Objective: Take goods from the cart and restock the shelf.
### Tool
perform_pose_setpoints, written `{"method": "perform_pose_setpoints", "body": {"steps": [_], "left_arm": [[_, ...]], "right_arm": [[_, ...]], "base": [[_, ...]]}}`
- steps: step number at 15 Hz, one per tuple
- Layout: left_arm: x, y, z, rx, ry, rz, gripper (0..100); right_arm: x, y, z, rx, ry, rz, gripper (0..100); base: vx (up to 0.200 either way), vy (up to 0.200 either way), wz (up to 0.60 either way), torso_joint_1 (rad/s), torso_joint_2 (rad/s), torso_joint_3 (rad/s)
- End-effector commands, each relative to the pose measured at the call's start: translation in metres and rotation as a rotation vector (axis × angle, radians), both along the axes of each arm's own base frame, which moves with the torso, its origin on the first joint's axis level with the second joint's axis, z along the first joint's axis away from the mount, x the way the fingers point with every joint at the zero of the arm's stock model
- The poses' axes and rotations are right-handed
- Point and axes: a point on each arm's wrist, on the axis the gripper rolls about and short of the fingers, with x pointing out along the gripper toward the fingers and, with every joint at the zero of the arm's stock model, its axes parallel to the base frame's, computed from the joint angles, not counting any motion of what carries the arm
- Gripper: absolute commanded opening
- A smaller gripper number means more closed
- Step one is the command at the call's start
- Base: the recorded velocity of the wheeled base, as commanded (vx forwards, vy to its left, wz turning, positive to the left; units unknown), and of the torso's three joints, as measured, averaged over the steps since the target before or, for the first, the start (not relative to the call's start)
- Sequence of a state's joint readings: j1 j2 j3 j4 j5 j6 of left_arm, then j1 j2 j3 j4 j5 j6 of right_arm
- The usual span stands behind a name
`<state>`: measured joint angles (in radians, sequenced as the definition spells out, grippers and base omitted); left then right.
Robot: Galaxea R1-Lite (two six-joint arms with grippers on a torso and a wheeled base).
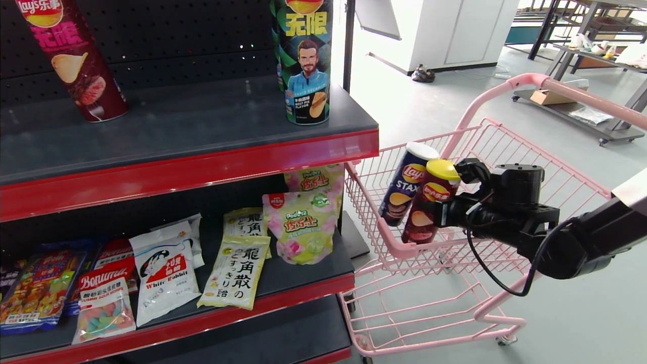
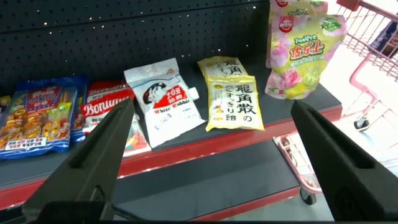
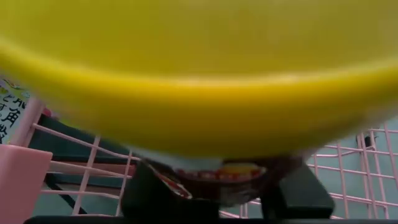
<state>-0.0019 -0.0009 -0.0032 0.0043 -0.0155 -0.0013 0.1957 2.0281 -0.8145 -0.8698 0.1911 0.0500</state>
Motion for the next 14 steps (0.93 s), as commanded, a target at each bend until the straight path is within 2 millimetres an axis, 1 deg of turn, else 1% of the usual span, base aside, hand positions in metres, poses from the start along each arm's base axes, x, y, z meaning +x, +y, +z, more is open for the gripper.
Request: {"method": "perform_pose_setpoints", "body": {"steps": [1, 4, 7, 9, 10, 11, 12, 13, 14], "left_arm": [[0.0, 0.0, 0.0, 0.0, 0.001, 0.001, 100], [0.0, 0.0, 0.0, 0.0, 0.001, 0.001, 100], [0.0, 0.0, 0.0, 0.0, 0.001, 0.001, 100], [0.0, 0.0, 0.0, 0.0, 0.001, 0.001, 100], [0.0, 0.0, 0.0, 0.0, 0.001, 0.001, 100], [0.0, 0.0, 0.0, 0.0, 0.001, 0.001, 100], [0.0, 0.0, 0.0, 0.0, 0.001, 0.001, 100], [0.0, 0.0, 0.0, 0.0, 0.001, 0.001, 100], [0.0, 0.0, 0.0, 0.0, 0.001, 0.001, 100]], "right_arm": [[-0.001, 0.0, 0.002, 0.0, -0.005, 0.002, 0], [-0.002, -0.001, 0.005, 0.002, -0.014, -0.002, 0], [-0.015, -0.002, 0.025, 0.009, -0.058, 0.004, 0], [-0.032, 0.001, 0.048, 0.021, -0.117, 0.024, 0], [-0.038, 0.002, 0.055, 0.025, -0.132, 0.03, 0], [-0.052, 0.006, 0.07, 0.035, -0.172, 0.051, 0], [-0.06, 0.007, 0.079, 0.041, -0.198, 0.06, 0], [-0.06, 0.007, 0.079, 0.041, -0.198, 0.06, 0], [-0.082, 0.007, 0.098, 0.05, -0.232, 0.082, 0]], "base": [[0.0, 0.0, 0.0, 0.0, 0.0, 0.0], [0.0, 0.0, 0.0, 0.0, 0.0, 0.0], [0.0, 0.0, 0.0, 0.0, 0.0, 0.0], [0.0, 0.0, 0.0, 0.0, 0.0, 0.0], [0.0, 0.0, 0.0, 0.0, 0.0, 0.0], [0.0, 0.0, 0.0, 0.0, 0.0, 0.0], [0.0, 0.0, 0.0, 0.0, 0.0, 0.0], [0.0, 0.0, 0.0, 0.0, 0.0, 0.0], [0.0, 0.0, 0.0, 0.0, 0.0, 0.0]]}}
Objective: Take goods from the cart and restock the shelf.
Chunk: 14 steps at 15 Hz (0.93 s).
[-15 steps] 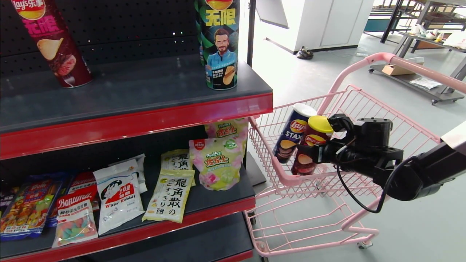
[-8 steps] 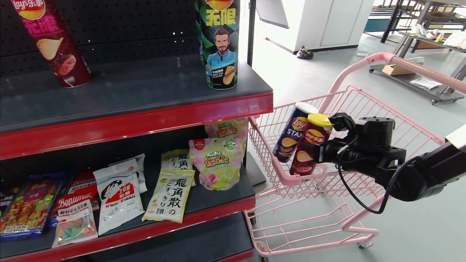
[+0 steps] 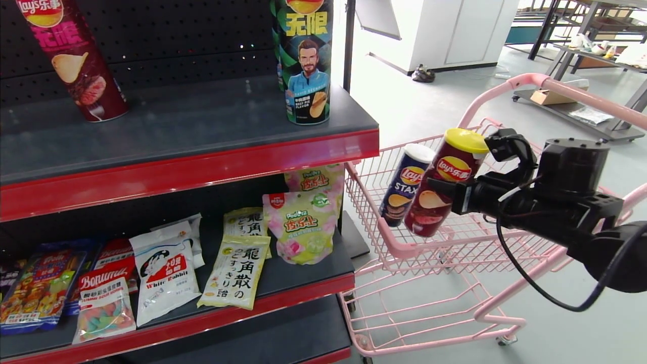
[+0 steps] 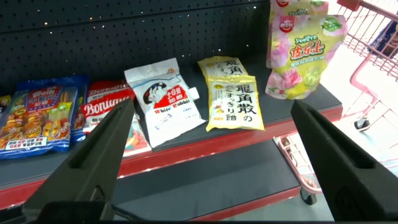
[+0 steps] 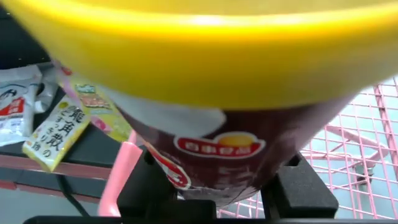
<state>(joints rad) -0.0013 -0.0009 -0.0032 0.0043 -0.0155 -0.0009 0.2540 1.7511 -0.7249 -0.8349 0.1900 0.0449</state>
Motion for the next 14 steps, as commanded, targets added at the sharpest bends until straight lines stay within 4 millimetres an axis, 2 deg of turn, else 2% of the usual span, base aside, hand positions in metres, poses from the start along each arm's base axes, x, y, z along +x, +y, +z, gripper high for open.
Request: {"method": "perform_pose_setpoints", "body": {"steps": [1, 3, 4, 5, 6, 8, 9, 10, 11, 12, 13, 14], "left_arm": [[0.0, 0.0, 0.0, -0.001, 0.001, 0.0, 100], [0.0, 0.0, 0.0, -0.001, 0.001, 0.0, 100], [0.0, 0.0, 0.0, -0.001, 0.001, 0.0, 100], [0.0, 0.0, 0.0, -0.001, 0.001, 0.0, 100], [0.0, 0.0, 0.0, -0.001, 0.001, 0.0, 100], [0.0, 0.0, 0.0, -0.001, 0.001, 0.0, 100], [0.0, 0.0, 0.0, -0.001, 0.001, 0.0, 100], [0.0, 0.0, 0.0, -0.002, 0.001, 0.0, 100], [0.0, 0.0, 0.0, -0.001, 0.001, 0.0, 100], [0.0, 0.0, 0.0, -0.001, 0.001, 0.0, 100], [0.0, 0.0, 0.0, -0.001, 0.001, 0.0, 100], [0.0, 0.0, 0.0, -0.001, 0.001, 0.0, 100]], "right_arm": [[-0.036, -0.002, 0.041, 0.022, -0.088, 0.026, 0], [-0.055, -0.008, 0.07, 0.013, -0.112, 0.028, 0], [-0.069, -0.013, 0.095, 0.011, -0.14, 0.024, 0], [-0.077, -0.015, 0.108, 0.012, -0.155, 0.024, 0], [-0.095, -0.021, 0.129, 0.012, -0.18, 0.02, 0], [-0.134, -0.032, 0.146, -0.025, -0.184, 0.02, 0], [-0.159, -0.04, 0.145, -0.055, -0.168, 0.0, 0], [-0.173, -0.047, 0.141, -0.086, -0.146, -0.035, 0], [-0.198, -0.057, 0.132, -0.13, -0.118, -0.078, 0], [-0.224, -0.065, 0.119, -0.142, -0.088, -0.097, 0], [-0.235, -0.068, 0.112, -0.144, -0.085, -0.114, 0], [-0.257, -0.074, 0.094, -0.155, -0.069, -0.159, 0]], "base": [[0.0, 0.0, 0.0, 0.0, 0.0, 0.0], [0.0, 0.0, 0.0, 0.0, 0.0, 0.0], [0.0, 0.0, 0.0, 0.0, 0.0, 0.0], [0.0, 0.0, 0.0, 0.0, 0.0, 0.0], [0.0, 0.0, 0.0, 0.0, 0.0, 0.0], [0.0, 0.0, 0.0, 0.0, 0.0, 0.0], [0.0, 0.0, 0.0, 0.0, 0.0, 0.0], [0.0, 0.0, 0.0, 0.0, 0.0, 0.0], [0.0, 0.0, 0.0, 0.0, 0.0, 0.0], [0.0, 0.0, 0.0, 0.0, 0.0, 0.0], [0.0, 0.0, 0.0, 0.0, 0.0, 0.0], [0.0, 0.0, 0.0, 0.0, 0.0, 0.0]]}}
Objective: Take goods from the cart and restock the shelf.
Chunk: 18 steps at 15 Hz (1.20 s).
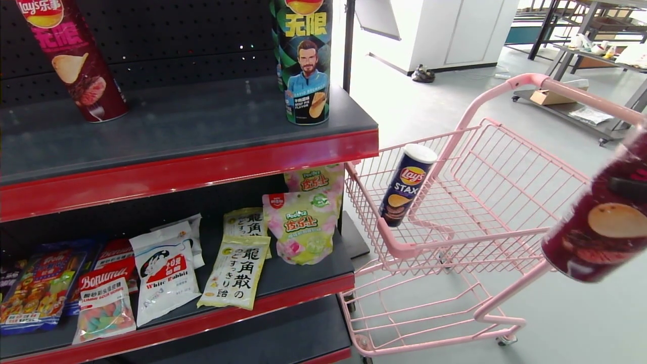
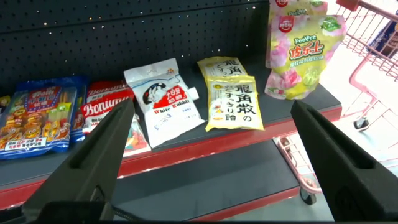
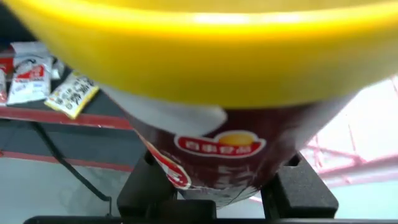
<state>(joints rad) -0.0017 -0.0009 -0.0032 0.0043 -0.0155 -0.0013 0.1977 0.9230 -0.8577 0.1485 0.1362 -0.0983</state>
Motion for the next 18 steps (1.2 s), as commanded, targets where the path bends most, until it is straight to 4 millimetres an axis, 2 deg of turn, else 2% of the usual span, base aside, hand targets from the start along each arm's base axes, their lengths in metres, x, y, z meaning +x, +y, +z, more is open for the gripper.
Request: {"method": "perform_pose_setpoints", "body": {"steps": [1, 3, 5, 10, 18], "left_arm": [[0.0, 0.0, 0.0, 0.0, 0.001, 0.0, 100], [0.0, 0.0, 0.0, 0.0, 0.001, 0.0, 100], [0.0, 0.0, 0.0, 0.0, 0.001, 0.0, 100], [0.0, 0.0, 0.0, 0.0, 0.001, -0.001, 100], [0.0, 0.0, 0.0, 0.0, 0.001, 0.0, 100]], "right_arm": [[-0.066, -0.017, -0.034, -0.017, -0.016, -0.114, 0], [-0.086, -0.019, -0.054, -0.034, 0.03, -0.157, 0], [-0.092, -0.019, -0.062, -0.051, 0.027, -0.159, 0], [-0.092, -0.021, -0.064, -0.067, 0.034, -0.208, 0], [-0.089, -0.02, -0.071, -0.07, 0.058, -0.199, 0]], "base": [[0.0, 0.0, 0.0, 0.0, 0.0, 0.0], [0.0, 0.0, 0.0, 0.0, 0.0, 0.0], [0.0, 0.0, 0.0, 0.0, 0.0, 0.0], [0.0, 0.0, 0.0, 0.017, -0.08, -0.057], [0.0, 0.0, 0.0, 0.127, -0.48, -0.345]]}}
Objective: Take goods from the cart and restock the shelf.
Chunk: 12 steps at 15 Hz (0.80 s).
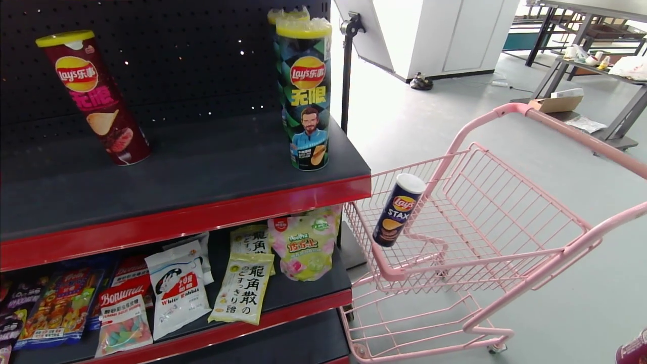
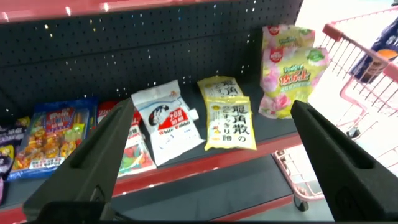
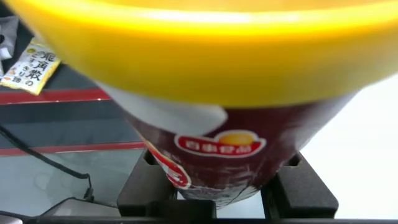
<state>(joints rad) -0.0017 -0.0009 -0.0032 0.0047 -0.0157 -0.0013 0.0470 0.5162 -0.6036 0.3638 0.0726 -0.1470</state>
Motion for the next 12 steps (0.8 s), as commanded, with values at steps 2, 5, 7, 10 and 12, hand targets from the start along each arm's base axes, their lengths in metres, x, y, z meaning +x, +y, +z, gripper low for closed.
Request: {"method": "perform_pose_setpoints", "body": {"steps": [2, 5, 7, 10, 12], "left_arm": [[0.0001, 0.0, 0.0, 0.0, 0.001, 0.001, 100], [0.0001, 0.0, 0.0, 0.0, 0.001, 0.001, 100], [0.0001, 0.0, 0.0, 0.0, 0.001, 0.001, 100], [0.0001, 0.0, 0.0, 0.0, 0.001, 0.001, 100], [0.0001, 0.0, 0.0, -0.002, 0.001, -0.001, 100]], "right_arm": [[0.0028, 0.0002, -0.0003, -0.002, 0.013, 0.005, 0], [0.0038, 0.0003, -0.0001, -0.01, 0.015, 0.009, 0], [0.0048, 0.0004, -0.0002, -0.012, 0.02, 0.011, 0], [0.0078, 0.0005, 0.0012, -0.012, 0.027, 0.011, 0], [0.0113, 0.0006, 0.0019, -0.014, 0.04, 0.007, 0]], "base": [[0.0, 0.0, 0.0, 0.176, -0.56, -0.371], [0.0, 0.0, 0.0, 0.196, -0.58, -0.378], [0.0, 0.0, 0.0, 0.237, -0.62, -0.391], [0.0, 0.0, 0.0, 0.191, -0.46, -0.287], [0.0, 0.0, 0.0, 0.159, -0.39, -0.234]]}}
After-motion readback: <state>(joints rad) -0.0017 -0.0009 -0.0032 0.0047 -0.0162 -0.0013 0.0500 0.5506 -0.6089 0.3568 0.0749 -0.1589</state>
